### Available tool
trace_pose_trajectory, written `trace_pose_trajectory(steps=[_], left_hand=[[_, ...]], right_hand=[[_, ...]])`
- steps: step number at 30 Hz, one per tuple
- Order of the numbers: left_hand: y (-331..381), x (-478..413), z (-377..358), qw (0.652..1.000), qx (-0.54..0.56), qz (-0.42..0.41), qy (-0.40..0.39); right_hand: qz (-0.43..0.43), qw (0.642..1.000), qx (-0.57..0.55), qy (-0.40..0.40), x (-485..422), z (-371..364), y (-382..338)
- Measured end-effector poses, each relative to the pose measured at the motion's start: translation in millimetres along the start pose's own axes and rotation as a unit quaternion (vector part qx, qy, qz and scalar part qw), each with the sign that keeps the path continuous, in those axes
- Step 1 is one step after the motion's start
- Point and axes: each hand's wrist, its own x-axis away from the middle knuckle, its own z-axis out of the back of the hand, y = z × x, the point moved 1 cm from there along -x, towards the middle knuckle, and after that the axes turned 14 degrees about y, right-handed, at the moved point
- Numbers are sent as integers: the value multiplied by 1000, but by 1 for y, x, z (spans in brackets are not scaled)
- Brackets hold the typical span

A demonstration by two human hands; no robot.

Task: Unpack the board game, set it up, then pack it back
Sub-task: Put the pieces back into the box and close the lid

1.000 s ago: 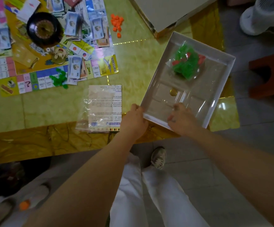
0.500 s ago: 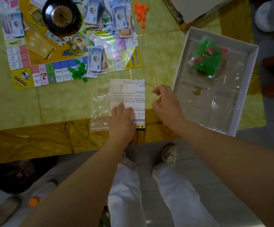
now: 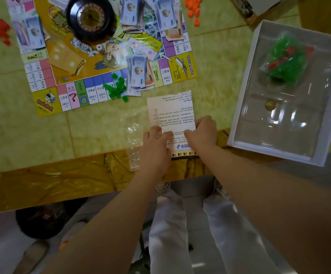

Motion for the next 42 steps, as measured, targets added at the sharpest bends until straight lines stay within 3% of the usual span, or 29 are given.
trace_pose_trajectory(steps=[4,7,10,12,13,18,22,24,26,28,31,34,36,39,42], left_hand=[[-3,-1,0,1000,5,-3,0],[0,-4,6,999,14,41,5],[15,-10,20,990,36,91,104],[30,-16,30,978,87,76,175],[45,-20,33,974,127,68,175],[109,-33,18,938,275,200,-69],[161,-28,-1,928,305,204,-63],[180,-28,-9,942,288,172,-28],[201,-28,-21,945,282,164,-11],[211,-30,-31,947,274,169,-10],[225,-28,-43,974,189,126,-10],[234,-23,-50,993,100,41,44],[235,-17,-51,996,4,-54,75],[228,-14,-57,977,-145,-156,-12],[222,-11,-60,975,-151,-143,-79]], right_hand=[[15,997,-59,-46,3,13,3],[59,991,-116,-29,3,34,1],[108,982,-154,1,-6,72,1],[138,979,-148,1,-14,96,6],[144,979,-145,3,-19,115,11],[98,983,-156,2,-39,169,44],[76,990,-116,5,-67,208,87],[76,996,-39,16,-82,218,107],[83,992,51,76,-95,229,129],[94,990,50,90,-97,232,143],[151,988,8,17,-93,226,161],[175,977,78,-99,-91,214,177],[173,970,116,-129,-91,208,183],[182,973,109,-94,-93,209,182],[207,973,90,-50,-96,214,174]])
